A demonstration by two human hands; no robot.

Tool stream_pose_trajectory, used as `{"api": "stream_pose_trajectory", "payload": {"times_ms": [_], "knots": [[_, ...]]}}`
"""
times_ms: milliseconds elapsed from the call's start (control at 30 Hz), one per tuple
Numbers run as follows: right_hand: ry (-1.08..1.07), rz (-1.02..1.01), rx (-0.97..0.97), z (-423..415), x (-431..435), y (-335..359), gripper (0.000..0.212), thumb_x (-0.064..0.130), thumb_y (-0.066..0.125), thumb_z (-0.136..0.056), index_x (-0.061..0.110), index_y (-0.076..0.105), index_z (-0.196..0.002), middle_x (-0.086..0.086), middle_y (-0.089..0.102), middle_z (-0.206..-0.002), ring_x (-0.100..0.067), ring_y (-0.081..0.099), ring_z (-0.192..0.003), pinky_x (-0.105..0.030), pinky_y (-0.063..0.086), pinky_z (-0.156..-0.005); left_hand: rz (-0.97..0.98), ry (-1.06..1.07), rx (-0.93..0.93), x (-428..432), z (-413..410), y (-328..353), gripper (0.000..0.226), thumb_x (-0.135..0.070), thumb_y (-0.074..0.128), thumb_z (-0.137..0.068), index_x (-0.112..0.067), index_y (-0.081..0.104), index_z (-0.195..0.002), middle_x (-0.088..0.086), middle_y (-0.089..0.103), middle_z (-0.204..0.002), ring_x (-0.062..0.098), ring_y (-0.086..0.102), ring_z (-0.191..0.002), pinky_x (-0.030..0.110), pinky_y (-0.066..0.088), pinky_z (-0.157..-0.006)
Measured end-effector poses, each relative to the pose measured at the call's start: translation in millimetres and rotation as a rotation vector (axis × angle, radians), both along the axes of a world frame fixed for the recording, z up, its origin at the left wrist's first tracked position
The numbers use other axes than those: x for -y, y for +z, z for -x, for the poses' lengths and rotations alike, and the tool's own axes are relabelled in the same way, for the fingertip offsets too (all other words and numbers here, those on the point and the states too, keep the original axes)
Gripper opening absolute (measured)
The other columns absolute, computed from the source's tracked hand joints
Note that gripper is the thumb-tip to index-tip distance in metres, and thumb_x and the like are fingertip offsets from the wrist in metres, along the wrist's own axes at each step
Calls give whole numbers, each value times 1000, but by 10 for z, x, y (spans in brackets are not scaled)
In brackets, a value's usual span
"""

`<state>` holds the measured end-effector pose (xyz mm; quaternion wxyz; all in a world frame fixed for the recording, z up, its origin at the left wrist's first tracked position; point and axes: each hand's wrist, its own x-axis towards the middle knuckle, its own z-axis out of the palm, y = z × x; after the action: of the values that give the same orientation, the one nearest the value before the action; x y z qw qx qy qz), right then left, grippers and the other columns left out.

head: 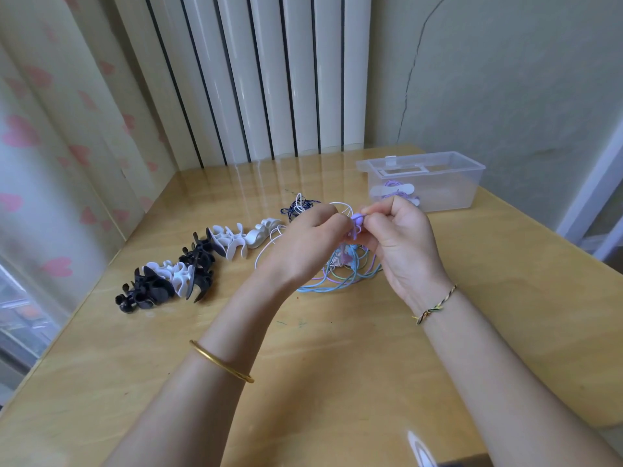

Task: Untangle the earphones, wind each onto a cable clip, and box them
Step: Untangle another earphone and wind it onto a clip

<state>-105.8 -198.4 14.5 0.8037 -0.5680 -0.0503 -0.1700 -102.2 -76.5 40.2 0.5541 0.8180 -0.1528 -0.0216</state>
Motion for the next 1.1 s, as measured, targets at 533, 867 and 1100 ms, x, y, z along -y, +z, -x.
{"api": "stream_pose_trajectory", "payload": {"times_ms": [533, 867, 1100], "knots": [[369, -138, 2, -2, 87, 2, 28, -17, 41, -74, 10, 40, -75, -5, 52, -66, -27, 51, -61, -38, 41, -55, 23, -28, 27, -51, -36, -51, 25, -14, 43, -98, -9, 47, -74, -8, 52, -51, 7, 47, -50, 28, 42, -63], [116, 26, -298, 40, 299, 53, 30, -11, 32, -81, 14, 46, -76, 1, 48, -61, -17, 50, -61, -33, 48, -68, -75, -75, -15, -112, -58, 2, 27, -19, 45, -99, -13, 46, -73, -4, 44, -63, 13, 39, -59, 30, 38, -67], [-176, 727, 8, 99, 219, 76, 28, 37, 49, -93, 17, 68, -99, 2, 66, -90, -13, 60, -91, -27, 46, -78, -171, -122, 36, -123, -57, 64, 27, -24, 47, -99, -6, 52, -80, 1, 45, -70, 18, 39, -69, 34, 36, -69]]}}
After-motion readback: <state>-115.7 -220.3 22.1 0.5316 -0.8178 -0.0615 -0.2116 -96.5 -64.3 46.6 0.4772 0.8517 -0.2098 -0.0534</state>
